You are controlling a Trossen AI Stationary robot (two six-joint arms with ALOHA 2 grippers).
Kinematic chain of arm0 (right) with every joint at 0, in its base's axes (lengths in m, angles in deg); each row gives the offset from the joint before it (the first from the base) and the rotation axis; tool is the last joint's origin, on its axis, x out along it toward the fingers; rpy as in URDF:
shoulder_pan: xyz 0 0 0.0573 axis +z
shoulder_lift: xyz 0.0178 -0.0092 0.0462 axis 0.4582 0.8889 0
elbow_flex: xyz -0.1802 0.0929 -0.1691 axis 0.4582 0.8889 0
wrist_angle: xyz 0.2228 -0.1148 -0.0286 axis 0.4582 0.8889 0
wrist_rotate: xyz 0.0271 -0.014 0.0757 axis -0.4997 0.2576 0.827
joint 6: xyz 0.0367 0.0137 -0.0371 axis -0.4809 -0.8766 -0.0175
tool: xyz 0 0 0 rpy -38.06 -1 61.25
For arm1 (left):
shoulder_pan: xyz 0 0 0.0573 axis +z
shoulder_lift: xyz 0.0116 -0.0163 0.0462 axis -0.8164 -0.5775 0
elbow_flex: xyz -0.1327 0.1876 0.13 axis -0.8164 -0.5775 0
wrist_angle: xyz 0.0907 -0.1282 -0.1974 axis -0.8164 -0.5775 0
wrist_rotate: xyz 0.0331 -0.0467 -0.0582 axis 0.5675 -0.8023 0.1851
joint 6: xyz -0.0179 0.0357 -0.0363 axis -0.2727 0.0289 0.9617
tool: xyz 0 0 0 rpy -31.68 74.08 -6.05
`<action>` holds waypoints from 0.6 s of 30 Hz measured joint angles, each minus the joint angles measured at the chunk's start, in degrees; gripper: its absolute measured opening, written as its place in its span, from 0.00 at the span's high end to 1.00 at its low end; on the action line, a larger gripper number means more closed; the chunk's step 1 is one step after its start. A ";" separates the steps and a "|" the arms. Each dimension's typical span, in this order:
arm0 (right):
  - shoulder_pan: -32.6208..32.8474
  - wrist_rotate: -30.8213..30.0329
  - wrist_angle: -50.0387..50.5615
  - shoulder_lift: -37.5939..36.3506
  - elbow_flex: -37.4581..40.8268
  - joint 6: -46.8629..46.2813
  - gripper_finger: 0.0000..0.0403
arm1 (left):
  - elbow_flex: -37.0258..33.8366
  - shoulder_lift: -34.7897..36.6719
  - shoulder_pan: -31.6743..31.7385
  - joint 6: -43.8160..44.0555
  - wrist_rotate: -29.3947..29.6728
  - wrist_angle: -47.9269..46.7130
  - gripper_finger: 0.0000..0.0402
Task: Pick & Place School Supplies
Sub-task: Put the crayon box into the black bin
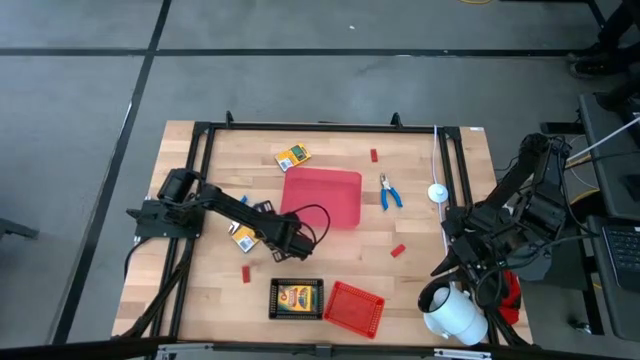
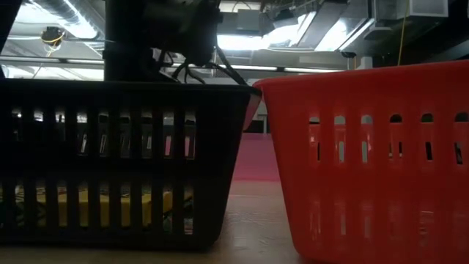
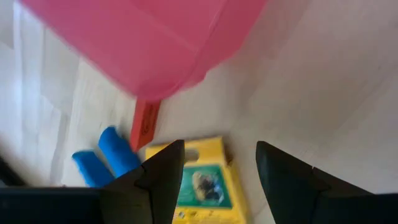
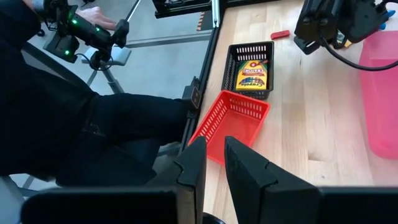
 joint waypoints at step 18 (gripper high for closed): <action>0.04 1.07 -0.22 0.00 0.00 -0.04 0.85 | 0.25 -4.69 0.16 -1.44 1.04 -1.78 0.51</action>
